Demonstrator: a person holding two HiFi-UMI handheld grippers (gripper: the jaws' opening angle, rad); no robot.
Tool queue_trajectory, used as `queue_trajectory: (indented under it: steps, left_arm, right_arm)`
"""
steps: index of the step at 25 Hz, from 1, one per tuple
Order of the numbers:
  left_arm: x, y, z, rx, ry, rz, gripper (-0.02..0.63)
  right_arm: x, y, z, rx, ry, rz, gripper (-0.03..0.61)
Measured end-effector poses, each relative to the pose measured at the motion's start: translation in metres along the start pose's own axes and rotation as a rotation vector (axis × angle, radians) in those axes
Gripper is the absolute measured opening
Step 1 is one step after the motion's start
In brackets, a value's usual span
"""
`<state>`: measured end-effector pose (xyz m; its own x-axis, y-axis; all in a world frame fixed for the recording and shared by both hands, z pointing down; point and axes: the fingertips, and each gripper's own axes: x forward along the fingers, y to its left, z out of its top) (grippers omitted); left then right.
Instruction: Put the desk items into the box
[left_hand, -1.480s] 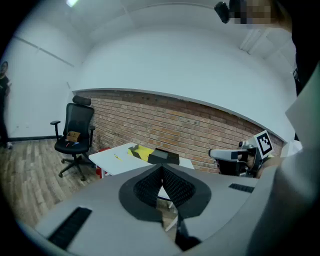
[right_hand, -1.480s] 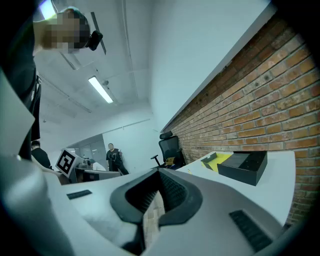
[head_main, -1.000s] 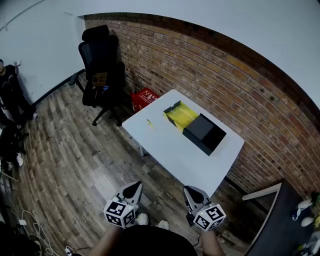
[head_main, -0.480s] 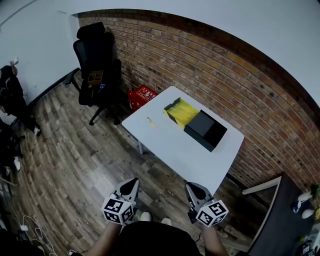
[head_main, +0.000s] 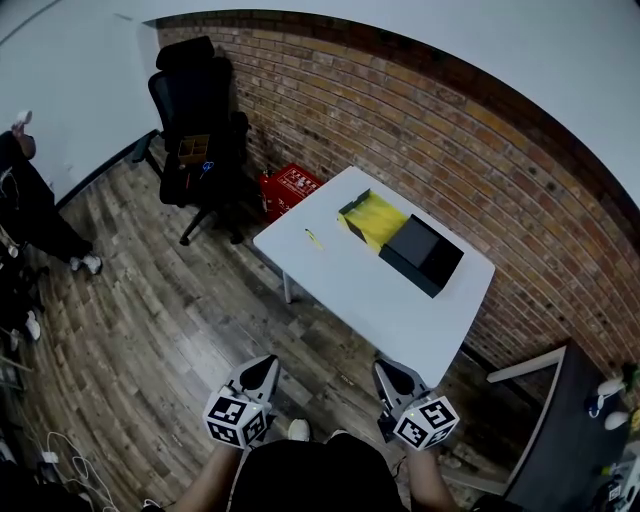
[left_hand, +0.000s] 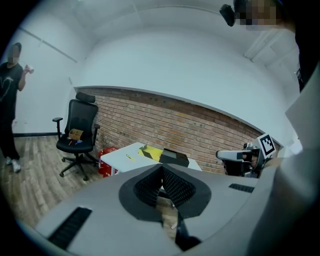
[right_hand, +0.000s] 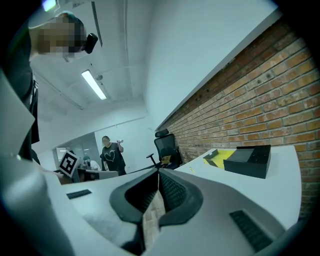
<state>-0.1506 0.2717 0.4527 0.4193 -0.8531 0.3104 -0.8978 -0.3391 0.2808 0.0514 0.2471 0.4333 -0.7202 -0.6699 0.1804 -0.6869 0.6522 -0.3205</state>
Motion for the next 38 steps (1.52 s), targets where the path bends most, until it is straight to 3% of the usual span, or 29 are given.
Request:
queue_trajectory:
  steps: [10, 19, 25, 38]
  left_arm:
    - [-0.021, 0.031, -0.010, -0.028, 0.007, 0.035, 0.014]
    - [-0.009, 0.041, -0.011, -0.023, 0.025, 0.053, 0.014]
    - [0.023, 0.047, -0.006, -0.019, 0.039, 0.077, 0.014]
    - [0.127, 0.058, 0.047, 0.001, 0.029, 0.119, 0.014]
  right_arm:
    - [0.016, 0.017, 0.003, -0.032, -0.008, -0.004, 0.023]
    - [0.035, 0.008, 0.003, -0.026, -0.003, 0.016, 0.023]
    - [0.061, -0.024, 0.009, -0.016, 0.009, 0.042, 0.023]
    - [0.131, -0.108, 0.047, -0.015, 0.049, 0.121, 0.023]
